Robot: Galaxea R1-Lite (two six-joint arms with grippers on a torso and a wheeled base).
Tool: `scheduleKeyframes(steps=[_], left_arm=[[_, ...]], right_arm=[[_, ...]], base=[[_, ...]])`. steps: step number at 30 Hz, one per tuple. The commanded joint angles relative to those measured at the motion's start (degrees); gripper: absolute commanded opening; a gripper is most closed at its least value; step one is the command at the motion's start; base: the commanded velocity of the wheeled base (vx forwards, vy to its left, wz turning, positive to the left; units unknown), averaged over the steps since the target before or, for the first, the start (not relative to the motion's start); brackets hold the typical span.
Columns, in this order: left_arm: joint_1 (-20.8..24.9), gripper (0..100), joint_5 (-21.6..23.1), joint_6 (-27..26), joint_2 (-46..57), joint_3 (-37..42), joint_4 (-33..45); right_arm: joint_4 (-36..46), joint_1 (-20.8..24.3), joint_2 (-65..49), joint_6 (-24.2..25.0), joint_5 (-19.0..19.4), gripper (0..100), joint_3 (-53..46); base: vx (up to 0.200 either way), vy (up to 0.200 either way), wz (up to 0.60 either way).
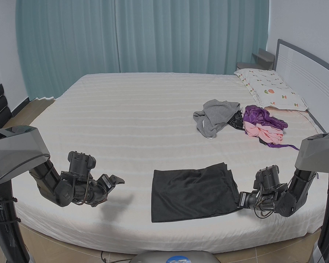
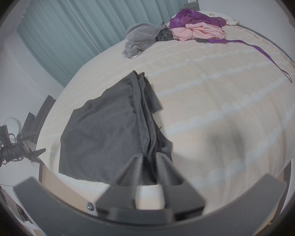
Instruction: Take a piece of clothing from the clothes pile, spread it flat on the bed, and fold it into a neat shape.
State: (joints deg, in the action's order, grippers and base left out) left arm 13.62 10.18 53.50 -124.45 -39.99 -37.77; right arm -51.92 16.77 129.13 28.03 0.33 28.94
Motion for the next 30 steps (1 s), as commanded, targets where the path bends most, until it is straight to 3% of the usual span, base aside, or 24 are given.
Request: scheduleKeyframes(steps=[1, 15, 16, 25, 26, 30], left_arm=[[0.0, 100, 0.0, 0.0, -0.1, 0.0, 0.0], [0.0, 100, -0.1, 0.0, -0.1, 0.0, 0.0], [0.0, 100, -0.1, 0.0, -0.1, 0.0, 0.0], [0.0, 100, -0.1, 0.0, -0.1, 0.0, 0.0], [0.0, 100, -0.1, 0.0, 0.0, 0.0, 0.0], [0.0, 100, -0.1, 0.0, 0.0, 0.0, 0.0]], right_arm=[[-0.5, -0.3, 0.4, -0.2, -0.2, 0, -1.8], [-0.6, -2.6, -1.8, 0.5, 1.3, 0, -5.2], [-0.6, -2.6, -1.6, 0.5, 1.7, 100, -5.2], [-1.3, -3.7, -3.3, 4.2, 4.2, 100, 0.2], [-0.7, -3.9, -1.1, 7.2, 4.5, 100, 5.8], [0.0, -4.0, 3.1, 8.0, 5.7, 100, 13.0]], base=[[0.000, 0.000, 0.00], [0.000, 0.000, 0.00], [0.000, 0.000, 0.00], [0.000, 0.000, 0.00], [0.000, 0.000, 0.00], [0.000, 0.000, 0.00]])
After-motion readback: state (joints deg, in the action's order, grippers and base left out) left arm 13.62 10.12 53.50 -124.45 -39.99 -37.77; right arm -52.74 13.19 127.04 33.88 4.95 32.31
